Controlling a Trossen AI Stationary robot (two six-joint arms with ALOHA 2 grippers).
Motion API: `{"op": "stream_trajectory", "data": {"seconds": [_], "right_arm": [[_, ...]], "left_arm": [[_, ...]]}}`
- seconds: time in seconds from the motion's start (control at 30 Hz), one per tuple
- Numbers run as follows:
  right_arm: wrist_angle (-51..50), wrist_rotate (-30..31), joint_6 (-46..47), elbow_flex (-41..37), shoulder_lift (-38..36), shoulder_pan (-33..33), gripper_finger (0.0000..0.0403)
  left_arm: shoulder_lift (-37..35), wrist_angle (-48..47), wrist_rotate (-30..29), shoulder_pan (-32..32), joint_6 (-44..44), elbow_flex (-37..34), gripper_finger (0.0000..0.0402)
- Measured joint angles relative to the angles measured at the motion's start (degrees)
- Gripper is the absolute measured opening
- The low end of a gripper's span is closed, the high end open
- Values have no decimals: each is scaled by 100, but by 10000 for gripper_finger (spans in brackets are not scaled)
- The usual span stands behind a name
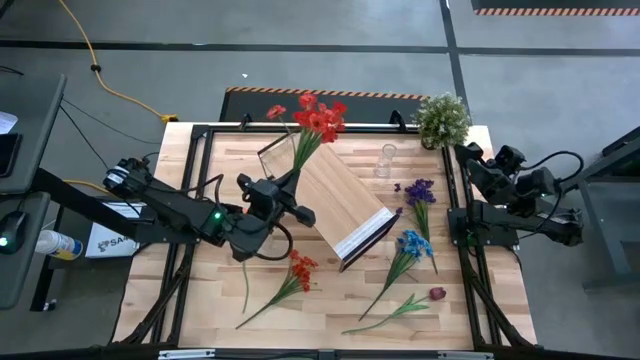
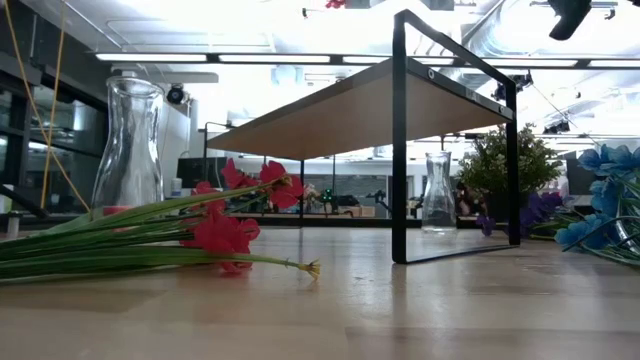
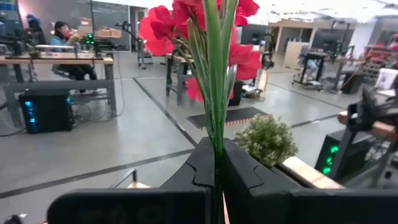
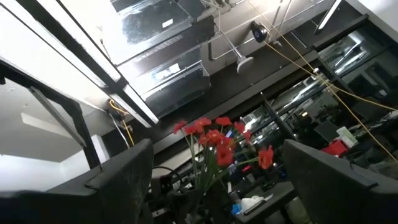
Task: Pick and place flowers into a vace then onto a shelf
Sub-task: Put the top red flowers into the bottom transparent vase
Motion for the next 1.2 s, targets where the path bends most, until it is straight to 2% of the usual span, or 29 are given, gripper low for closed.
{"op": "stream_trajectory", "data": {"seconds": [0.13, 0.23, 0.43, 0.53, 0.8, 1.2], "right_arm": [[-3, -3, -6, 0, 0, 0, 344], [-4, -33, -9, 0, 0, 0, 344], [-4, -128, -15, 0, 0, 0, 344], [-2, -158, 55, 0, 0, 0, 344], [-2, -222, 122, 0, 0, 0, 344], [39, -262, 127, 0, 0, 0, 344]], "left_arm": [[6, 405, 207, -11, 365, 41, 43], [8, 1211, 675, -5, 1135, 42, 43], [6, 3947, 2955, 2, 3614, -37, 43], [6, 4767, 3550, -2, 4295, -136, 43], [98, 5223, 4060, -1, 4506, -179, 43], [269, 5515, 3893, -57, 4736, -184, 43]]}}
